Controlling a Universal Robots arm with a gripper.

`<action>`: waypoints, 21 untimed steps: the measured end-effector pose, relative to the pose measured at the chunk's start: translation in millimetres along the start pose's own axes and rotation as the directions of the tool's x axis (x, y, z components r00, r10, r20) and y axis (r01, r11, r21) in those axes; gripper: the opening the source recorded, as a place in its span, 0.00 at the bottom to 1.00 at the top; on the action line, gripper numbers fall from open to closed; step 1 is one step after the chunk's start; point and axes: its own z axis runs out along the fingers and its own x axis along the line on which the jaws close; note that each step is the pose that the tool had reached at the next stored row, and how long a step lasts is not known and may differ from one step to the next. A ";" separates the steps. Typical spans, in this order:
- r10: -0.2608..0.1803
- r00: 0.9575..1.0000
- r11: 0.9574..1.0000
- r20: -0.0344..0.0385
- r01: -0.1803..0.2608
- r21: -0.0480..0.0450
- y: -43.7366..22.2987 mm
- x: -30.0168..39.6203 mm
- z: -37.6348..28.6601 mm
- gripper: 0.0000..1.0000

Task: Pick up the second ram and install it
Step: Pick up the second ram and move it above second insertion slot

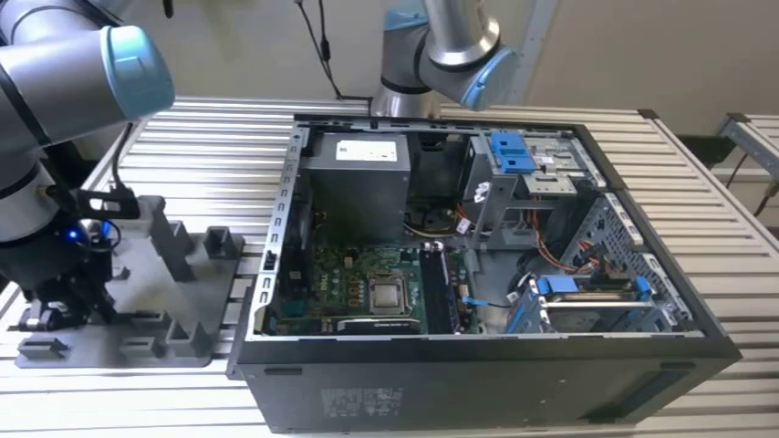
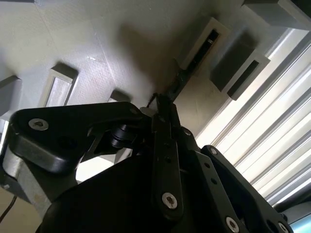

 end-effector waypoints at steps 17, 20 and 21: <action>0.000 1.000 1.000 0.000 0.000 0.000 0.2 -0.1 -19.5 0.14; 0.000 1.000 1.000 0.000 0.000 0.000 0.2 -0.1 -22.0 0.14; 0.000 1.000 1.000 0.000 0.000 0.000 0.2 -0.1 -23.1 0.14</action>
